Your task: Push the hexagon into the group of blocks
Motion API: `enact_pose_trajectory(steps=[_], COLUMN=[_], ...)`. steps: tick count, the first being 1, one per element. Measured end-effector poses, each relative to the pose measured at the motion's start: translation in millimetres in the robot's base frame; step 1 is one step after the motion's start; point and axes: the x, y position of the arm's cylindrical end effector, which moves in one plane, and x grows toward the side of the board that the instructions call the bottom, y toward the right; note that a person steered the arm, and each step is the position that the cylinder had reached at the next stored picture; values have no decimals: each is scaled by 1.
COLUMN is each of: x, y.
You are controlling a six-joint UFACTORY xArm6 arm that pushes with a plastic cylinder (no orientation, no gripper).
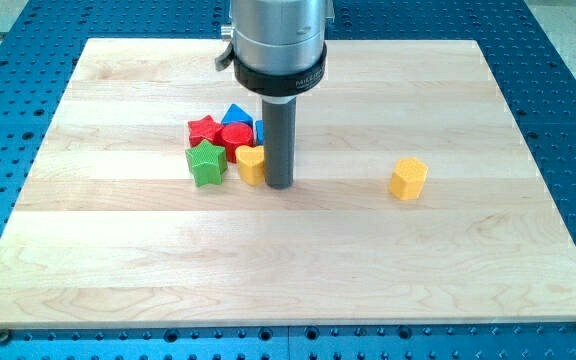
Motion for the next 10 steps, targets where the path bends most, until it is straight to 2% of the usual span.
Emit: enact_pose_trajectory(steps=[1, 3, 4, 5, 6, 7, 8, 9, 10], x=[23, 25, 56, 68, 51, 24, 7, -1, -18], y=[-1, -14, 26, 109, 181, 176, 121, 122, 175])
